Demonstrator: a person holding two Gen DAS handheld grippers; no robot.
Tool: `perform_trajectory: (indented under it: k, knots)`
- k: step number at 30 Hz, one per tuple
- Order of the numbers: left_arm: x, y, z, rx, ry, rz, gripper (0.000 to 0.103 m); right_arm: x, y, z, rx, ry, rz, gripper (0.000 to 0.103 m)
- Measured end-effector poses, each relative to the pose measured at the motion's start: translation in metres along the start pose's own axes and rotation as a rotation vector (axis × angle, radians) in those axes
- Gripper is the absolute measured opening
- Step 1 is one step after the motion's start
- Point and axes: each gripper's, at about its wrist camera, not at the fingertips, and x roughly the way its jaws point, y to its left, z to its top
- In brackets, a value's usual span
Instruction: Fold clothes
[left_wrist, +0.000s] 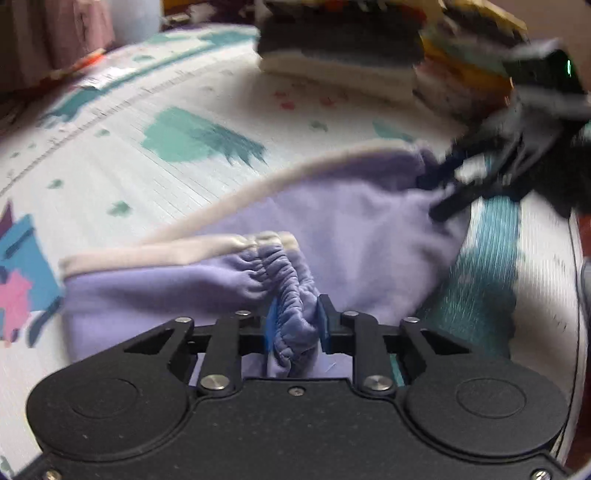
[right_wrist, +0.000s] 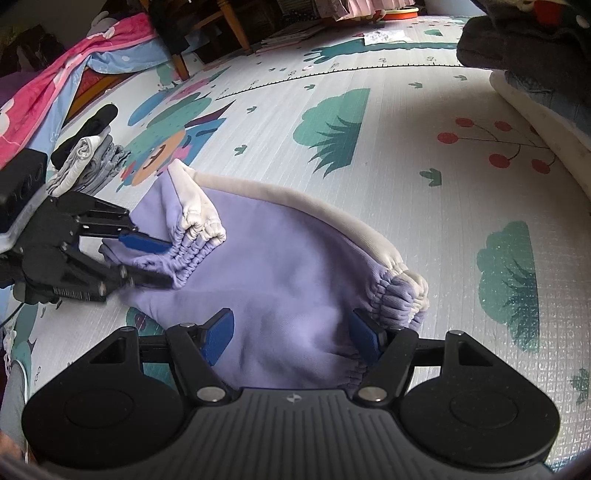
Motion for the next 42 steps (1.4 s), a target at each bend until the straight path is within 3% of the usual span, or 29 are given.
perform_trajectory:
  k: [5,7,9,11,12,17,19,22,24,27,30,32,38,40,42]
  knots:
    - [-0.039,0.019,0.013,-0.177,-0.136,0.088,0.019,0.001,-0.002,0.0,0.025,-0.008,0.006,0.069]
    - [-0.027,0.008,0.013,-0.126,-0.12,0.156,0.02,0.003,-0.004,0.001,0.049,-0.01,0.01,0.069]
    - [0.004,-0.004,0.007,-0.042,-0.044,0.152,0.022,0.006,-0.002,0.003,0.053,-0.005,0.009,0.069]
    - [0.023,-0.012,0.0,0.01,0.011,0.046,0.047,0.006,0.001,0.005,0.042,-0.002,0.005,0.069]
    - [0.021,-0.017,-0.001,0.044,0.0,0.029,0.053,0.005,0.002,0.005,0.038,-0.003,0.005,0.069]
    - [-0.018,0.006,0.002,-0.056,-0.09,-0.039,0.053,-0.01,-0.001,0.0,0.042,-0.031,0.006,0.069]
    - [-0.027,0.018,0.004,-0.068,-0.125,0.005,0.044,-0.018,-0.006,-0.002,0.062,-0.062,-0.003,0.069]
    - [-0.016,0.029,0.009,-0.055,-0.129,0.038,0.038,-0.034,-0.015,-0.005,0.117,-0.127,-0.029,0.068]
    - [0.014,0.034,0.011,-0.064,-0.051,-0.003,0.038,-0.043,-0.024,-0.01,0.174,-0.16,-0.058,0.069]
    - [0.04,0.03,0.013,-0.045,-0.023,-0.04,0.05,-0.052,-0.041,-0.019,0.286,-0.19,-0.086,0.069]
    - [0.026,0.029,0.024,-0.046,-0.023,-0.044,0.051,-0.051,-0.058,-0.031,0.418,-0.201,-0.078,0.069]
    - [0.002,0.029,0.021,-0.039,-0.078,-0.027,0.051,-0.044,-0.066,-0.04,0.49,-0.189,-0.055,0.069]
    - [-0.042,0.024,-0.018,-0.105,-0.071,-0.032,0.052,-0.036,-0.064,-0.07,0.724,-0.188,0.023,0.069]
    - [-0.053,0.023,-0.029,-0.104,-0.081,0.022,0.052,-0.039,-0.061,-0.087,0.879,-0.22,0.061,0.069]
    - [-0.064,0.041,-0.037,-0.182,-0.107,0.077,0.052,-0.035,-0.056,-0.101,0.992,-0.248,0.099,0.069]
